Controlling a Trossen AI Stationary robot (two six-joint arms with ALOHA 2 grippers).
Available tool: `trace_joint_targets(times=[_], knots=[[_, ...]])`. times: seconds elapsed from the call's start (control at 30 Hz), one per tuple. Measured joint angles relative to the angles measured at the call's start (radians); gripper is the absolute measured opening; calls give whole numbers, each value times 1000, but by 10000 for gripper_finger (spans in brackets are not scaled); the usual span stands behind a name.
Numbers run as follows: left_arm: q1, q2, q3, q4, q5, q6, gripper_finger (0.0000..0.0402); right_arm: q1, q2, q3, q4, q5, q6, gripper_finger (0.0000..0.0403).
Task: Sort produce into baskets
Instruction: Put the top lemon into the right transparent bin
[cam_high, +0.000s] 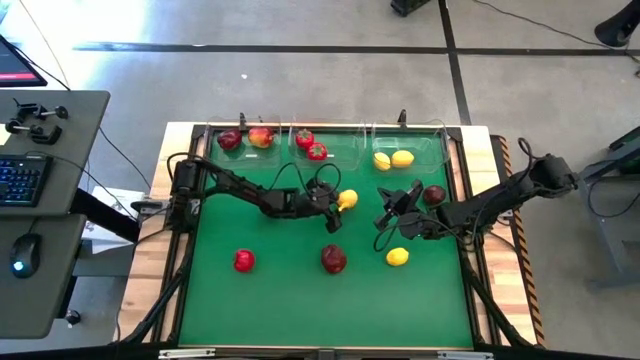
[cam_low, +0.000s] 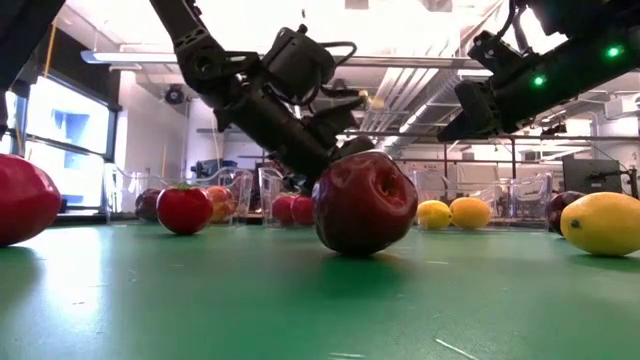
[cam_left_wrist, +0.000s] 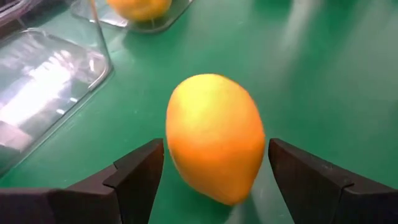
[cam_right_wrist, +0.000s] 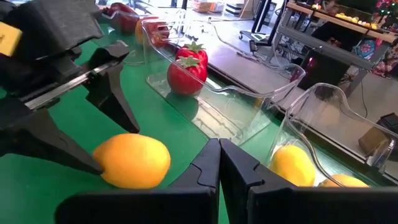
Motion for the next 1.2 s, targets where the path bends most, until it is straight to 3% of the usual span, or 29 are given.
trace_joint_targets(times=[0.57,0.83,1.07,1.2], knots=[[9,21,0,47,120,132,278,0,0,0,0,-13,0,0],[9,23,-1,57,139,186,278,-97,0,0,0,-310,-76,0],[9,23,-1,47,136,217,262,-223,0,0,1,-620,-338,0],[9,22,-1,42,135,257,242,-277,0,0,-5,-737,-437,20]])
